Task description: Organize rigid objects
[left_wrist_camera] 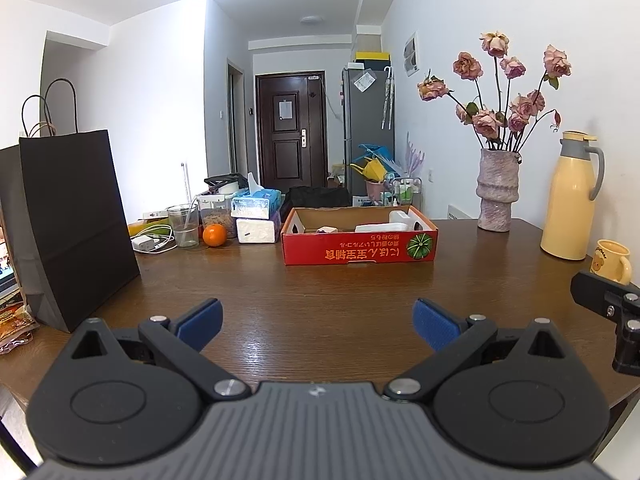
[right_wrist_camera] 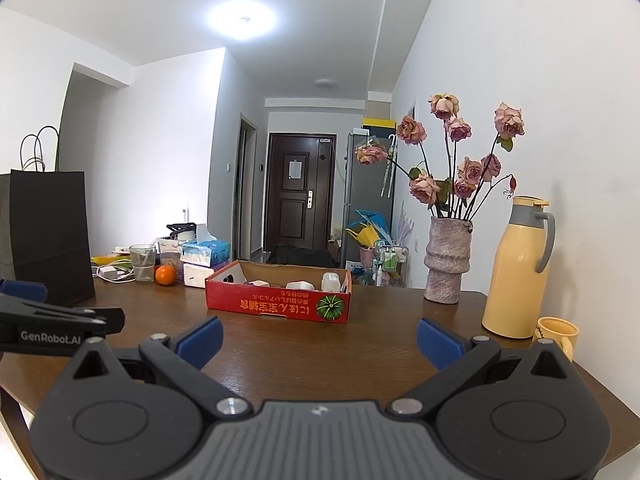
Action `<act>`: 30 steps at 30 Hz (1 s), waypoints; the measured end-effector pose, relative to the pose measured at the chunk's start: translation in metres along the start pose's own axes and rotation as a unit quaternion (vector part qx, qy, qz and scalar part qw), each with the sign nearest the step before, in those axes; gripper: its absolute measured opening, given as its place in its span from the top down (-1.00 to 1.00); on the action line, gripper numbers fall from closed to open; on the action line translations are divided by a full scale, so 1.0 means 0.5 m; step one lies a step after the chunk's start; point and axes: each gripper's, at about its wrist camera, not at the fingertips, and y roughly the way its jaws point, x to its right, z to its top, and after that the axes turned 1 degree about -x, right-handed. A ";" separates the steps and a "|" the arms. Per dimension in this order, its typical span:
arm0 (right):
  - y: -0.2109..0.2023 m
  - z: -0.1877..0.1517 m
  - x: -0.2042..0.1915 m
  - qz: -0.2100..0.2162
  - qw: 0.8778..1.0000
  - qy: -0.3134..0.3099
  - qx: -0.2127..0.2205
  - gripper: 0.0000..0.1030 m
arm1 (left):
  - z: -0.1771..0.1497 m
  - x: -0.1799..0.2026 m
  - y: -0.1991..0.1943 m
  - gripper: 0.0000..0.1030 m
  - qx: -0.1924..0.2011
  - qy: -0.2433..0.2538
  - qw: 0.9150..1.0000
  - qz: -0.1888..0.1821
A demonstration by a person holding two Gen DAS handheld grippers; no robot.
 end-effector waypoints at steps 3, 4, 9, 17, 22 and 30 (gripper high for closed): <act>-0.002 -0.001 0.000 0.000 1.000 0.000 0.001 -1.00 | -0.001 0.000 -0.003 -1.00 0.001 0.000 1.000 -0.001; -0.002 -0.001 0.001 0.000 1.000 0.000 0.001 -1.00 | -0.001 0.000 -0.004 -1.00 0.001 0.000 1.000 -0.001; -0.003 -0.001 0.002 0.000 1.000 0.000 0.001 -1.00 | -0.002 0.002 -0.006 -1.00 0.001 0.000 1.000 -0.002; -0.002 -0.001 0.003 0.001 1.000 -0.001 0.000 -1.00 | -0.001 0.001 -0.006 -1.00 0.001 -0.001 1.000 -0.002; -0.002 -0.001 0.002 0.000 1.000 -0.001 0.000 -1.00 | -0.002 0.002 -0.006 -1.00 0.001 0.000 1.000 -0.003; 0.008 -0.004 0.000 -0.001 1.000 -0.002 -0.007 -1.00 | -0.002 0.001 -0.001 -1.00 -0.004 0.000 1.000 -0.006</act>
